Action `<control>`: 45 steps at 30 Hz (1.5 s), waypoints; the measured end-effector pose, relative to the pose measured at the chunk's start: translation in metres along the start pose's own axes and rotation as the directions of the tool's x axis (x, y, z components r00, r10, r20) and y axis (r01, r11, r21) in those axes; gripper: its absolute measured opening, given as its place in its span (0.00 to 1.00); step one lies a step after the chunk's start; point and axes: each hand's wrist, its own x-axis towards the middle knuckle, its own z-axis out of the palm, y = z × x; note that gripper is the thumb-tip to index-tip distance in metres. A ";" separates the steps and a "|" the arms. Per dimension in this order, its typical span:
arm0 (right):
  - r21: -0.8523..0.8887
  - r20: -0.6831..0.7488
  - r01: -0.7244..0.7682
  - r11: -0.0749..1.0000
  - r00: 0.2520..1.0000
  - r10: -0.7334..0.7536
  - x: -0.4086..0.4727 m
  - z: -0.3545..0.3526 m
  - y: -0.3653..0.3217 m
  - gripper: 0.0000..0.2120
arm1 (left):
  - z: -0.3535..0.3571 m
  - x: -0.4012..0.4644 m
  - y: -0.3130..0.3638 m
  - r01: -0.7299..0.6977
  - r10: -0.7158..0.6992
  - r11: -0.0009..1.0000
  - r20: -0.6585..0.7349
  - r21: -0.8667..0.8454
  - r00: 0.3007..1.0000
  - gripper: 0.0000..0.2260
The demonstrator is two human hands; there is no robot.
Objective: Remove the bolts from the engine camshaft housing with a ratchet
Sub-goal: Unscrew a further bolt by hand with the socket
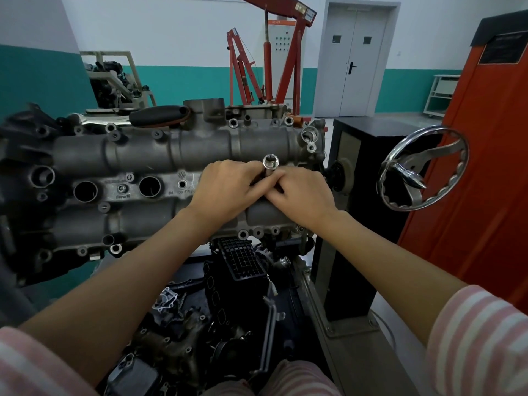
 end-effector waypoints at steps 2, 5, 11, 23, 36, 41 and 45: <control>0.008 -0.015 0.013 1.000 1.000 -0.012 -0.001 0.000 -0.001 0.11 | 0.000 -0.001 0.000 -0.022 0.022 1.000 -0.005 -0.005 1.000 0.31; -0.006 -0.003 0.023 1.000 1.000 -0.023 -0.001 -0.001 -0.001 0.11 | -0.001 -0.001 0.001 -0.030 0.030 1.000 0.010 0.003 1.000 0.30; -0.067 0.041 0.006 0.998 0.999 -0.003 0.001 0.002 0.002 0.13 | -0.004 -0.001 0.005 -0.079 0.079 0.995 -0.006 -0.062 0.997 0.17; -0.005 0.007 -0.001 1.000 1.000 0.001 0.002 0.002 0.001 0.17 | 0.000 -0.001 0.000 -0.083 0.081 0.994 -0.035 -0.078 0.996 0.22; -0.064 0.034 0.003 0.998 0.999 -0.001 0.002 0.003 0.003 0.13 | -0.002 -0.001 0.005 -0.087 0.087 0.994 -0.005 -0.064 0.996 0.12; -0.002 -0.002 0.009 1.000 1.000 -0.009 0.001 0.004 0.003 0.14 | 0.000 0.000 0.001 -0.051 0.052 0.998 0.031 -0.031 0.998 0.23; 0.039 -0.050 0.029 0.999 0.998 -0.027 -0.002 0.003 0.001 0.10 | -0.001 -0.001 0.001 -0.057 0.058 0.997 0.029 -0.052 0.998 0.24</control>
